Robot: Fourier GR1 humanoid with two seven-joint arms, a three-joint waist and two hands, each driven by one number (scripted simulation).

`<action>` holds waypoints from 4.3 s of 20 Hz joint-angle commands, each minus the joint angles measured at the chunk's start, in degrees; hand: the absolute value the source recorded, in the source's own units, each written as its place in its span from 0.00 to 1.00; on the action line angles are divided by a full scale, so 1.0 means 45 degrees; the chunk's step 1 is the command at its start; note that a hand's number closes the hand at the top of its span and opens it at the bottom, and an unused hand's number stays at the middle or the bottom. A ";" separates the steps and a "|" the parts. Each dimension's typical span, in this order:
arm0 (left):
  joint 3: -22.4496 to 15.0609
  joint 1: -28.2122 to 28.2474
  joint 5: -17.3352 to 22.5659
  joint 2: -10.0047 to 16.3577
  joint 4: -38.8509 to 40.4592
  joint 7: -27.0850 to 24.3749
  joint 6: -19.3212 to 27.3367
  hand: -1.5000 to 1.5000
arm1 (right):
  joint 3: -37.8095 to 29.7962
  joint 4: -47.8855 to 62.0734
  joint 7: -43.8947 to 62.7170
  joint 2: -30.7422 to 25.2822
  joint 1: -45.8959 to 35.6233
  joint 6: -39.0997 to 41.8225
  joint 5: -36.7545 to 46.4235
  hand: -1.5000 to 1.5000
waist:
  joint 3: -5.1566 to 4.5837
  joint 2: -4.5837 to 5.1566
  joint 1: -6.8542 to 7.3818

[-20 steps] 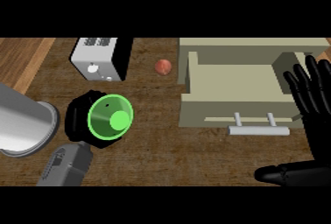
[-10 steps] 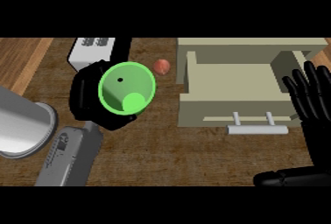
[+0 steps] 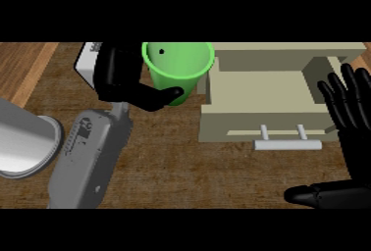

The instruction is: Pick up the cup, place it into the drawer and close the drawer

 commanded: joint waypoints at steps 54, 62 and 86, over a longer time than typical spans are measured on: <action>-0.7026 -0.7840 0.5675 -0.0176 1.1444 -0.2257 0.4061 0.00 | -0.0180 0.0761 -0.0561 -0.0067 -0.0628 0.0858 -0.1169 0.00 | 0.0012 0.0264 -0.1154; -0.6061 -0.7940 0.7026 -0.0176 1.0690 -0.3838 0.3344 0.00 | -0.0386 0.0266 0.0042 -0.0171 -0.0345 0.1185 -0.2414 0.00 | 0.0004 0.0122 -0.0653; -0.4401 0.0724 0.7414 0.5103 0.0252 -0.1099 0.3393 0.00 | 0.1544 0.0465 -0.0367 -0.1493 0.0715 0.2437 0.3137 1.00 | -0.0005 -0.0095 0.0529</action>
